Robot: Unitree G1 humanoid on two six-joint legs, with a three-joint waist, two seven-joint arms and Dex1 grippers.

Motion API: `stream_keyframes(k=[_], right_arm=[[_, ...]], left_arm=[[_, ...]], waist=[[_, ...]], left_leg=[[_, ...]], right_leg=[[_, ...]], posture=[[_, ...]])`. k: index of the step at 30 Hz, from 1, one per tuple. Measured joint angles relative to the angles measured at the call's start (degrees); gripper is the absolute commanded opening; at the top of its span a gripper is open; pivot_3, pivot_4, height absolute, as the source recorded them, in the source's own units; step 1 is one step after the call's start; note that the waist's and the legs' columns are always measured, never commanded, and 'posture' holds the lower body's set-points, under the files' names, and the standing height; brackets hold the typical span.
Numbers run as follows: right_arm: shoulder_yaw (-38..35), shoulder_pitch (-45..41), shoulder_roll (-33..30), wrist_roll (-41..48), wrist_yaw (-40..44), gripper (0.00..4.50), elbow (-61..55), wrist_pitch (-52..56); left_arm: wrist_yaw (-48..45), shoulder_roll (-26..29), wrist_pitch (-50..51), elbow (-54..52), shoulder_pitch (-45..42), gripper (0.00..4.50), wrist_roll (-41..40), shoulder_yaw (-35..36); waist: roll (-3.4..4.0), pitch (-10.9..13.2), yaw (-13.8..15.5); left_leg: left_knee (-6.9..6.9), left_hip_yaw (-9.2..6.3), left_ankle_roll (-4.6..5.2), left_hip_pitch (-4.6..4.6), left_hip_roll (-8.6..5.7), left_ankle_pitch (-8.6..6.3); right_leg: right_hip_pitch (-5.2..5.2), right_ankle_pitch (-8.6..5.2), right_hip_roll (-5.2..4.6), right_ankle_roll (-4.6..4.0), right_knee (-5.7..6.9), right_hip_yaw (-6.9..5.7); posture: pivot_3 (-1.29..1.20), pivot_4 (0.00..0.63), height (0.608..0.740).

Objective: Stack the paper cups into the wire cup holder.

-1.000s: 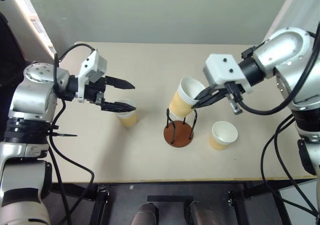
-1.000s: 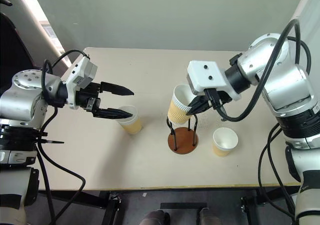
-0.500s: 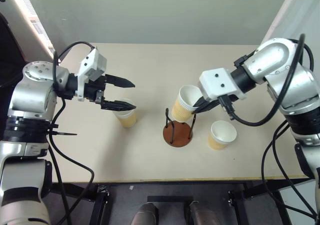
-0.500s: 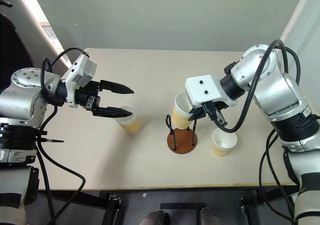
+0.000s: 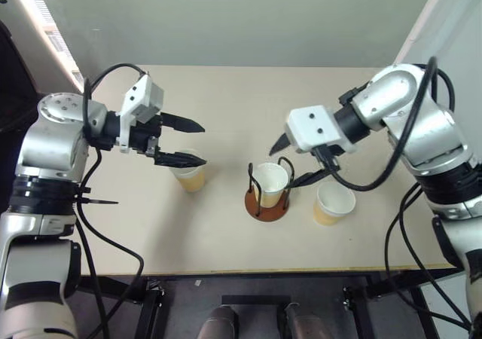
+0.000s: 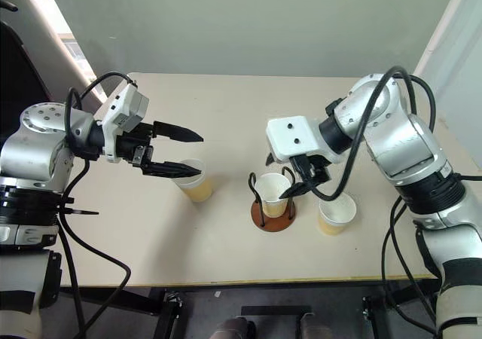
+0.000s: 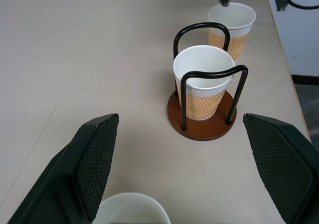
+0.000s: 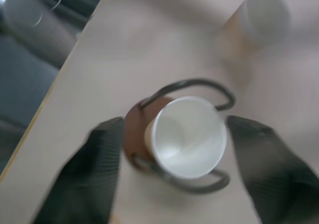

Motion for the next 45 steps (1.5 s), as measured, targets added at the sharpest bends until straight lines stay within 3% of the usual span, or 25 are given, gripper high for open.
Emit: stream_keyframes(k=[7, 13, 16, 19, 25, 35, 45], right_arm=[[-11.7, 0.9, -3.4, 12.6, -3.0, 3.9, -3.2, 19.0], [-16.0, 3.9, -9.5, 20.8, -4.0, 3.9, -5.5, 28.7], [-17.7, 5.0, -10.3, 23.2, -4.3, 3.9, -5.9, 28.7], [-18.4, 6.6, -12.6, 25.0, -4.4, 3.9, -6.1, 28.6], [-18.4, 7.1, -13.1, 27.0, -5.4, 3.9, -6.3, 28.5], [-18.2, 7.2, -13.4, 27.8, -6.3, 3.9, -6.3, 27.7], [-17.9, 8.0, -13.5, 27.9, -6.5, 3.9, -6.2, 25.7]], left_arm=[[0.9, 3.0, 1.6, -8.3, 3.3, 4.32, -0.2, 0.6], [5.4, 5.0, 1.2, -18.6, 7.1, 4.32, 2.5, 0.5], [6.8, 7.5, 1.3, -22.0, 8.9, 4.32, 4.3, 0.0], [9.3, 11.4, -0.8, -22.5, 12.4, 4.32, 11.5, -3.2], [11.9, 12.6, -4.2, -21.8, 14.4, 4.32, 19.2, -6.5], [13.7, 11.9, -6.9, -19.2, 13.4, 4.32, 24.8, -8.4], [12.4, 7.0, -11.9, -12.7, 10.1, 4.32, 27.0, -12.3]], waist=[[-0.05, 0.0, 0.2], [-0.06, 0.0, 0.4], [-0.06, 0.0, 0.1], [-0.05, 0.0, -0.2], [-0.06, 0.0, -0.2], [-0.06, 0.0, -0.1], [-0.06, 0.0, 0.0]], left_leg=[[0.01, 0.04, -0.45, -0.05, -0.04, 0.26], [-0.06, 0.01, -0.37, -0.01, -0.03, 0.22], [-0.07, 0.04, -0.15, 0.11, -0.03, 0.09], [-0.12, 0.03, -0.13, 0.25, 0.01, 0.08], [-0.12, 0.01, -0.11, 0.24, 0.02, 0.06], [-0.13, 0.0, -0.11, 0.23, 0.02, 0.03], [-0.13, 0.0, -0.1, 0.21, 0.02, -0.01]], right_leg=[[0.04, -0.29, 0.0, -0.23, -0.1, 0.04], [0.03, -0.32, 0.01, -0.18, -0.01, 0.04], [0.07, -0.32, 0.02, -0.19, 0.03, 0.08], [0.12, -0.45, 0.06, -0.41, 0.13, 0.09], [0.13, -0.38, 0.08, -0.52, 0.13, 0.07], [0.11, -0.34, 0.07, -0.57, 0.13, 0.06], [0.11, -0.29, 0.07, -0.48, 0.13, 0.06]], posture=[[0.0, 0.15, 0.74], [0.0, 0.15, 0.74], [0.0, 0.15, 0.74], [0.0, 0.15, 0.74], [0.0, 0.15, 0.74], [0.0, 0.15, 0.74], [0.0, 0.15, 0.74]])
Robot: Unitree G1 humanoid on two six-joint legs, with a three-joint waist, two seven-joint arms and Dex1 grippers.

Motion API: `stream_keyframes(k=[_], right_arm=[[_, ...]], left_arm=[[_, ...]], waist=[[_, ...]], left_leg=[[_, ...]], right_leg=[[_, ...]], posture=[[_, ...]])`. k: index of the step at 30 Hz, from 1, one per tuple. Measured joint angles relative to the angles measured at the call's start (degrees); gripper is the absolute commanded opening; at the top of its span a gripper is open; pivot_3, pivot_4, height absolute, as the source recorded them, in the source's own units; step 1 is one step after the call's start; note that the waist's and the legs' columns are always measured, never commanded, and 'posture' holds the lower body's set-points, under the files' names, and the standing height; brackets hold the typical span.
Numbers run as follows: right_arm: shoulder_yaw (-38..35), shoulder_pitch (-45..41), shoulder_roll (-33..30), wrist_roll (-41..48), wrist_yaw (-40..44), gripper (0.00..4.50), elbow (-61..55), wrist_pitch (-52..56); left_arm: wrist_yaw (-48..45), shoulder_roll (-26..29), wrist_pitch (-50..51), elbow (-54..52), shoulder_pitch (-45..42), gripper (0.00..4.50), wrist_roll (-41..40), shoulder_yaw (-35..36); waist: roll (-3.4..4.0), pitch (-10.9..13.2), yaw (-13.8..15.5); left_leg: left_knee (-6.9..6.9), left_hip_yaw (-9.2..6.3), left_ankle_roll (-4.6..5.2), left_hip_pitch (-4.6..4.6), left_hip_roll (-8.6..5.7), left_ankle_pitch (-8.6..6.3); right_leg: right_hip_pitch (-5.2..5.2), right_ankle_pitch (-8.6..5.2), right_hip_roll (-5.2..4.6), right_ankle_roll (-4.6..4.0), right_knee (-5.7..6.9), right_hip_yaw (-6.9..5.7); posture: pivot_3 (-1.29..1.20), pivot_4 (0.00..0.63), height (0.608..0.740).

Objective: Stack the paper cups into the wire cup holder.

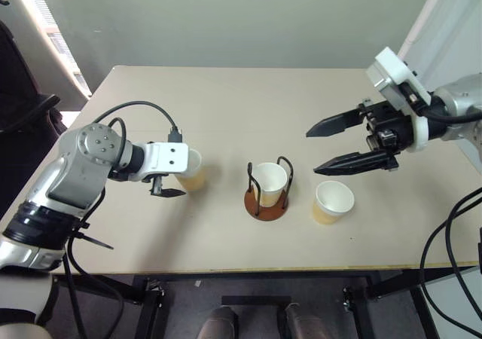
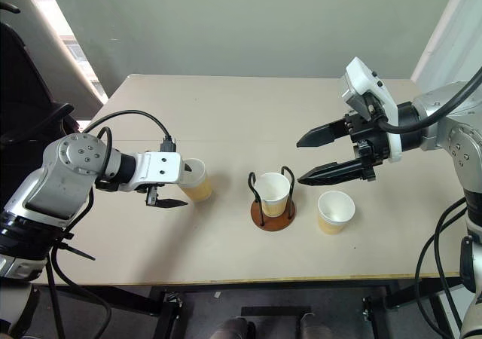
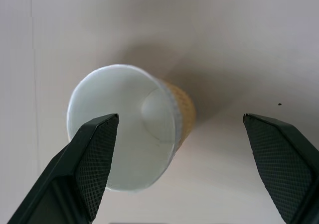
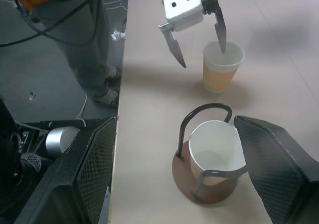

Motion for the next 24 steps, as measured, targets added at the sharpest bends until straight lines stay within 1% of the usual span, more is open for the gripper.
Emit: stream_keyframes(k=[8, 10, 11, 12, 13, 19, 22, 23, 24], right_arm=[[0.0, 1.8, 0.2, -0.1, -0.1, 3.9, 0.6, -5.5], [0.0, 1.8, 0.3, -0.2, -0.2, 3.9, 0.8, -6.2], [0.0, 1.8, 0.5, -0.3, -0.3, 3.92, 0.8, -6.9], [0.0, 1.9, 0.8, -0.8, -0.6, 3.92, 1.0, -8.0], [0.0, 2.0, 1.2, -1.0, -1.0, 3.92, 1.3, -8.9], [0.2, 2.2, 1.3, -2.9, -0.2, 3.92, 4.5, -13.1], [2.0, 1.5, 1.1, -4.6, 1.5, 3.92, 7.6, -14.3], [2.4, 1.2, 1.1, -5.1, 2.1, 3.92, 8.7, -14.7], [2.8, 0.5, 1.1, -5.8, 2.9, 3.92, 10.3, -15.1]], left_arm=[[0.2, -3.9, -5.1, 9.3, -2.4, 4.32, 3.3, -2.0], [0.4, -5.9, -5.8, 10.6, -2.9, 4.32, 3.2, -2.0], [0.4, -6.5, -6.1, 10.6, -2.9, 3.93, 3.2, -2.0], [0.4, -7.0, -6.6, 10.6, -2.9, 3.72, 3.1, -2.0], [0.3, -7.4, -7.0, 10.6, -2.9, 3.41, 2.9, -2.0], [-2.1, -8.3, -8.9, 10.1, -3.7, 1.22, -0.6, -1.1], [-3.7, -8.3, -9.5, 10.1, -5.3, 0.17, -2.5, -0.1], [-4.1, -8.2, -9.6, 10.1, -5.6, 0.08, -2.8, 0.0], [-4.9, -8.1, -9.6, 10.1, -5.7, 0.08, -3.4, 0.1]], waist=[[0.0, 0.0, 0.0], [0.0, 0.0, 0.2], [-0.01, 0.0, 0.2], [-0.01, 0.0, 0.2], [0.0, 0.0, 0.2], [-0.01, 0.0, 0.2], [-0.01, 0.0, 0.2], [-0.01, 0.0, 0.2], [0.0, 0.0, 0.2]], left_leg=[[0.03, 0.0, 0.01, -0.02, 0.0, 0.0], [0.03, 0.0, 0.01, -0.03, -0.01, 0.0], [0.04, 0.0, 0.02, -0.04, 0.0, -0.01], [0.05, 0.0, 0.03, -0.04, -0.01, -0.02], [0.06, 0.01, 0.04, -0.04, 0.0, -0.02], [0.06, 0.01, 0.05, -0.05, 0.0, -0.03], [0.09, 0.01, 0.06, -0.04, -0.01, -0.04], [0.09, 0.01, 0.07, -0.04, -0.01, -0.04], [0.09, 0.01, 0.07, -0.04, -0.01, -0.04]], right_leg=[[0.0, 0.16, 0.0, 0.26, -0.03, 0.01], [0.01, 0.24, -0.01, 0.39, -0.05, 0.0], [0.01, 0.26, -0.01, 0.44, -0.05, 0.0], [0.01, 0.27, -0.01, 0.45, -0.06, 0.0], [0.01, 0.29, -0.01, 0.49, -0.06, 0.01], [0.01, 0.32, 0.0, 0.54, -0.06, 0.0], [0.03, 0.34, -0.01, 0.57, -0.06, 0.01], [0.03, 0.34, -0.01, 0.57, -0.06, 0.01], [0.02, 0.35, -0.01, 0.58, -0.06, 0.01]], posture=[[0.0, 0.15, 0.74], [0.0, 0.15, 0.74], [0.0, 0.15, 0.74], [0.0, 0.15, 0.74], [0.0, 0.15, 0.74], [0.0, 0.15, 0.74], [0.0, 0.15, 0.74], [0.0, 0.15, 0.74], [0.0, 0.15, 0.74]])
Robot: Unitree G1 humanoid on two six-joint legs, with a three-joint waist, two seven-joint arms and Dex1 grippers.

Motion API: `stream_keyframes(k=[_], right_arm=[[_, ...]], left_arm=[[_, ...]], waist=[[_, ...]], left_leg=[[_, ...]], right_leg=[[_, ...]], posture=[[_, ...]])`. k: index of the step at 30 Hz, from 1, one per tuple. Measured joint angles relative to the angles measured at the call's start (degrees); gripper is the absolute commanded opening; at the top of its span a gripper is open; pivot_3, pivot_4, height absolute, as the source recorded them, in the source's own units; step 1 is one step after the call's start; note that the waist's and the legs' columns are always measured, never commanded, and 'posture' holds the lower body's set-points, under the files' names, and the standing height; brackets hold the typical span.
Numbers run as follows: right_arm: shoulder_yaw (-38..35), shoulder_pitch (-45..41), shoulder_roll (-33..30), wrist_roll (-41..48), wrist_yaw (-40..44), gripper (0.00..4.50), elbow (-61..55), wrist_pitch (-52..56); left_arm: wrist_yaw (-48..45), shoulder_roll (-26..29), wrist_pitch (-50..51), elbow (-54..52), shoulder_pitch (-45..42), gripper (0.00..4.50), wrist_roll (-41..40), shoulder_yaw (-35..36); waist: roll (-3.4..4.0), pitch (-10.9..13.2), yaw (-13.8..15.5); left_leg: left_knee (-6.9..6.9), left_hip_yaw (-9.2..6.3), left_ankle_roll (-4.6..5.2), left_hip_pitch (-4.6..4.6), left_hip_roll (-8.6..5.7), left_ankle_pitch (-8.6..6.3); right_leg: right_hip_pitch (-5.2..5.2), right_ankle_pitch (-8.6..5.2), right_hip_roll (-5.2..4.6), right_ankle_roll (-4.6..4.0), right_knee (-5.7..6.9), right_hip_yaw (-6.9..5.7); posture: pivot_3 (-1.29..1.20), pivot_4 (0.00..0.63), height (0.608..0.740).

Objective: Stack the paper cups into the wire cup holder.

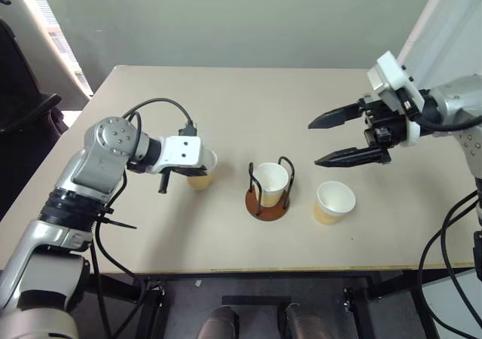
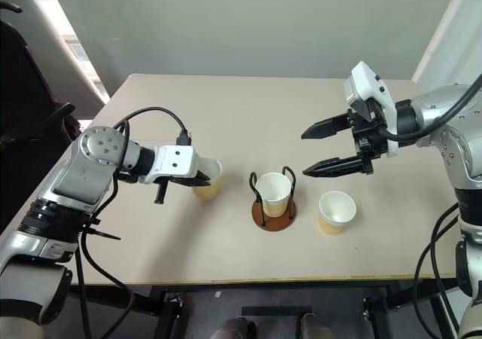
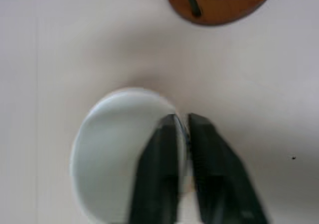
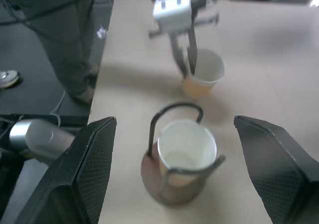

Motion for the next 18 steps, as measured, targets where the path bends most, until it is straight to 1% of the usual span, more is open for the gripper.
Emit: stream_keyframes(k=[6, 10, 15, 18], right_arm=[[0.2, -3.4, 0.0, -1.9, 2.4, 3.92, 5.1, -1.7], [0.2, -3.7, -0.1, -1.9, 2.7, 3.92, 5.6, -1.4], [-0.5, -3.1, -3.1, -1.5, 3.5, 3.92, 4.4, -0.1], [-2.5, -3.0, -4.5, -0.2, 3.3, 3.92, 3.8, 2.4]], left_arm=[[-2.4, 0.5, 1.5, -0.5, -0.8, 0.08, -1.6, 0.1], [-3.5, 1.4, 3.3, -2.2, -1.7, 0.08, -3.0, 1.1], [-4.1, 1.2, 6.0, -2.6, -5.8, 0.08, -5.1, 2.0], [-5.0, 0.0, 9.8, -3.2, -9.6, 0.08, -8.0, 3.4]], waist=[[0.0, 0.0, 0.0], [0.0, 0.0, 0.0], [0.0, 0.0, 0.3], [0.0, 0.0, 0.3]], left_leg=[[-0.02, -0.01, 0.01, -0.01, 0.01, -0.01], [-0.02, 0.0, 0.02, -0.02, 0.0, -0.01], [0.0, 0.0, 0.04, -0.07, 0.0, -0.03], [0.0, 0.0, 0.04, -0.09, -0.01, -0.03]], right_leg=[[-0.01, -0.01, 0.0, -0.02, -0.02, -0.02], [-0.01, -0.02, 0.0, -0.03, -0.03, -0.02], [-0.01, -0.04, -0.02, -0.05, -0.06, -0.02], [0.0, -0.04, -0.02, -0.05, -0.08, -0.02]], posture=[[0.0, 0.15, 0.74], [0.0, 0.15, 0.74], [0.0, 0.15, 0.74], [0.0, 0.15, 0.74]])
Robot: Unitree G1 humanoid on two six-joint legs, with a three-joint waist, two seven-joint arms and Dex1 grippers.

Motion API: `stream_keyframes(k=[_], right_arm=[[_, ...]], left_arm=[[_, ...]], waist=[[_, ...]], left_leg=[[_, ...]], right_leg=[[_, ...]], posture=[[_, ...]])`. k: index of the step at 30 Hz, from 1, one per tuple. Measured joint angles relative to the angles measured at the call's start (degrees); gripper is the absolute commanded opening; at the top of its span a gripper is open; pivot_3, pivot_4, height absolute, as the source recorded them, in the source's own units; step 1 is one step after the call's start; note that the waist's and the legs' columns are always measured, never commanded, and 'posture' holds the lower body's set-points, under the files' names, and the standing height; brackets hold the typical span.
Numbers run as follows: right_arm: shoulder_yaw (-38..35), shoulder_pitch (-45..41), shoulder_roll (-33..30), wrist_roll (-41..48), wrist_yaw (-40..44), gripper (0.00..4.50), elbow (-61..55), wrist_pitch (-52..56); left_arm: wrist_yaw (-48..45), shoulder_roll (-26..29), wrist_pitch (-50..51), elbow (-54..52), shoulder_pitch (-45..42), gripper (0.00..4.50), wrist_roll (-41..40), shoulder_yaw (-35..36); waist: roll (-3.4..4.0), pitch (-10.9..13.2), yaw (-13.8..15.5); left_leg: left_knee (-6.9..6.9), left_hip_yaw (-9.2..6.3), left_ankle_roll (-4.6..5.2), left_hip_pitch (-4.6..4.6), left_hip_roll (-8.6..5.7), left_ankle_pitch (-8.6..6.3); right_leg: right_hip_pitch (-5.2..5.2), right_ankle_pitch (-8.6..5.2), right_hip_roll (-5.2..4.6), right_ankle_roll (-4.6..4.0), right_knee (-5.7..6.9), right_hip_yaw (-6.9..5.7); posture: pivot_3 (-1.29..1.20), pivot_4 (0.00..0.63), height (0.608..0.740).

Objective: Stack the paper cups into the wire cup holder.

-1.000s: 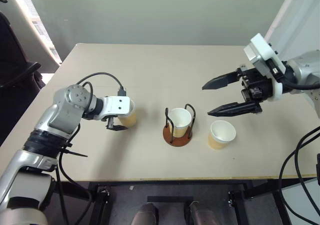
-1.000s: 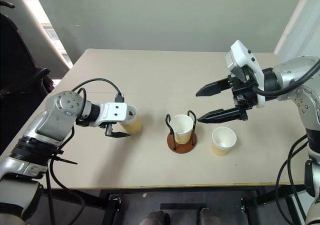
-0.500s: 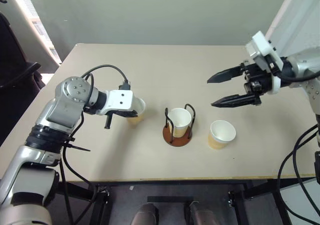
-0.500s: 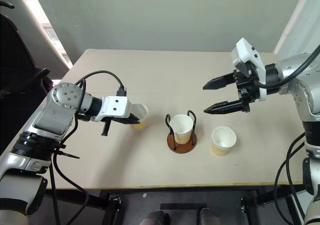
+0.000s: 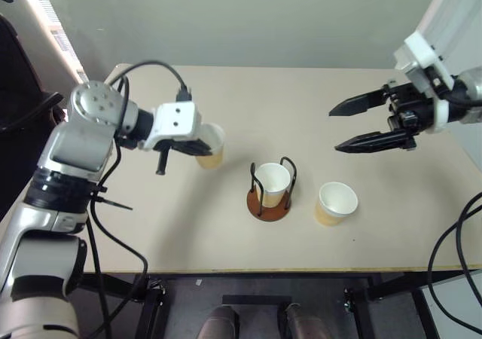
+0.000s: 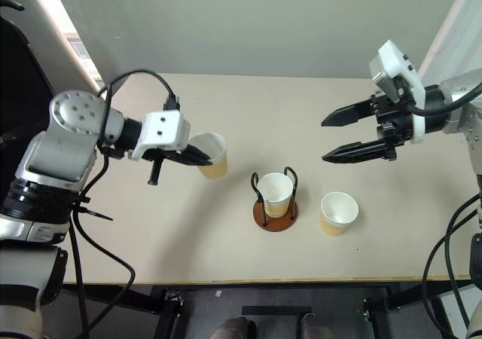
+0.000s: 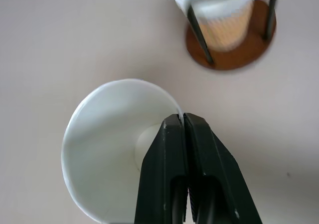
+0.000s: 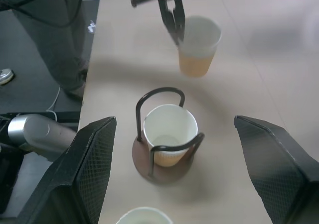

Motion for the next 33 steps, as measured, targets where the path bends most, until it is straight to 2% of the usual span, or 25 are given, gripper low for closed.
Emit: stream_keyframes(k=[5, 11, 23, 33], right_arm=[[-2.9, 0.1, -1.3, 2.1, -1.5, 3.92, -0.7, 3.5], [-5.1, 3.7, -2.5, 3.6, -3.3, 3.92, -3.5, 5.4], [-8.7, 8.9, -4.5, 6.3, -7.2, 3.92, -8.0, 7.0], [-9.7, 11.5, -5.4, 8.1, -9.8, 3.92, -10.3, 7.7]], left_arm=[[-1.9, -2.6, 6.1, -3.0, -4.5, 0.08, -5.8, 0.9], [-4.2, -6.2, 9.1, -2.9, -7.7, 0.08, -8.5, 0.2], [-5.3, -10.6, 7.8, 1.4, -12.1, 0.08, -9.2, -3.4], [-5.4, -13.9, 6.4, 4.4, -12.3, 0.08, -9.3, -5.4]], waist=[[0.0, 0.0, 0.0], [0.0, 0.0, 0.0], [0.0, 0.0, 0.2], [-0.01, 0.0, 0.4]], left_leg=[[-0.01, 0.01, 0.01, 0.02, 0.01, 0.0], [0.06, 0.01, 0.01, 0.01, 0.01, 0.0], [0.2, 0.01, 0.12, 0.01, -0.01, -0.07], [0.38, 0.02, 0.19, -0.03, -0.04, -0.1]], right_leg=[[0.01, -0.01, 0.0, 0.04, 0.01, 0.01], [0.05, 0.04, 0.0, 0.15, 0.0, 0.01], [0.16, 0.04, 0.0, 0.39, -0.07, 0.03], [0.23, 0.02, -0.01, 0.59, -0.09, 0.04]], posture=[[0.0, 0.15, 0.74], [0.0, 0.15, 0.74], [0.0, 0.15, 0.74], [0.0, 0.15, 0.74]])
